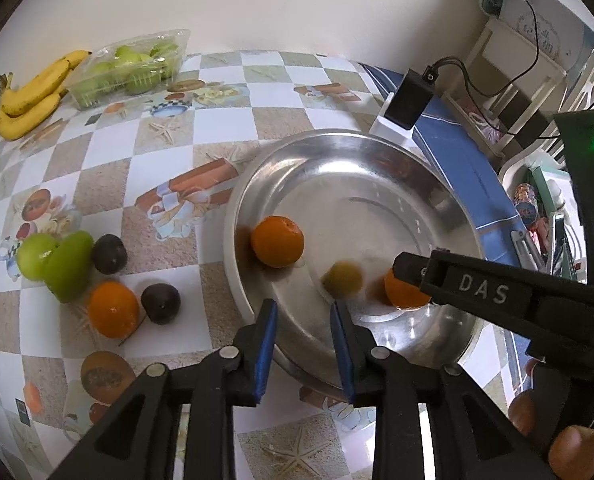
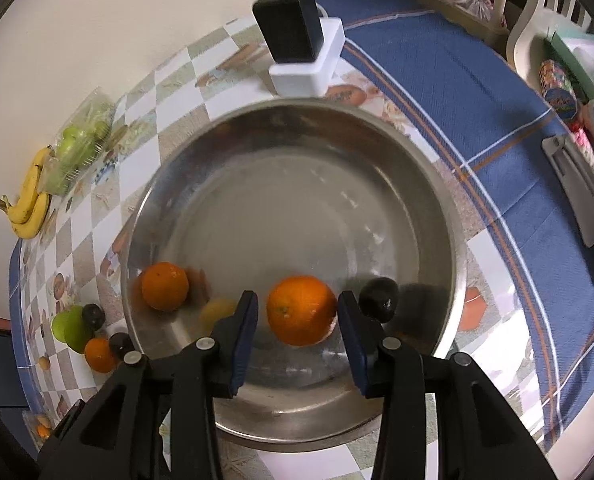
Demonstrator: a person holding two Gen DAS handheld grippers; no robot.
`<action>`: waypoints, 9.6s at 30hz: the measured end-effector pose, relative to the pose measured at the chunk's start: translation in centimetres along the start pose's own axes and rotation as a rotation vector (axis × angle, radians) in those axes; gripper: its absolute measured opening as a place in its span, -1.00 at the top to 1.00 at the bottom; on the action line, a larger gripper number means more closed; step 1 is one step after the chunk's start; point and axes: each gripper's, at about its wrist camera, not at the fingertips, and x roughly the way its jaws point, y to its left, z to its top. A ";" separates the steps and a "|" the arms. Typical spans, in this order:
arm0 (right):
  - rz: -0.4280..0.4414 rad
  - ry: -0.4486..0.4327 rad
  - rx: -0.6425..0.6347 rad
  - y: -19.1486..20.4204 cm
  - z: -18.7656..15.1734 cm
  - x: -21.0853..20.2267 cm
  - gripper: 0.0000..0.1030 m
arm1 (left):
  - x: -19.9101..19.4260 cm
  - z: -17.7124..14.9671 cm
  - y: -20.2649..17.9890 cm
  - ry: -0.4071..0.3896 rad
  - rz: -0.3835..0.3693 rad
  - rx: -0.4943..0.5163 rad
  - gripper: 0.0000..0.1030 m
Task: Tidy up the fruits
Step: 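Lower the orange into the bowl with the right tool while the left tool drops the yellow fruit there, then move the right tool toward a dark plum while the left tool approaches an orange, then close the right tool on the dark plum while the left tool grasps the orange, then carry the plum with the right tool while the left tool carries the orange over the bowl, then open the right tool to drop the plum while the left tool releases the orange into the bowl, then move the right tool to another dark plum while the left tool approaches a green mango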
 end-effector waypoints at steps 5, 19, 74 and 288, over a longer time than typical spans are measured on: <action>0.012 -0.041 -0.016 0.4 0.2 -1.4 0.17 | -0.8 0.3 0.2 -0.019 -0.009 -0.018 0.37; -0.020 -0.043 -0.068 1.1 0.2 -1.3 -0.08 | -2.1 0.5 6.4 -0.006 0.145 -0.285 0.04; 0.098 -0.113 -0.386 11.4 -3.6 -0.6 -1.00 | -7.1 0.1 19.8 -0.138 0.397 -0.555 -1.00; 0.216 -0.109 -0.379 12.5 -3.2 -1.2 -0.96 | -9.0 -0.3 22.5 -0.196 0.475 -0.581 -1.00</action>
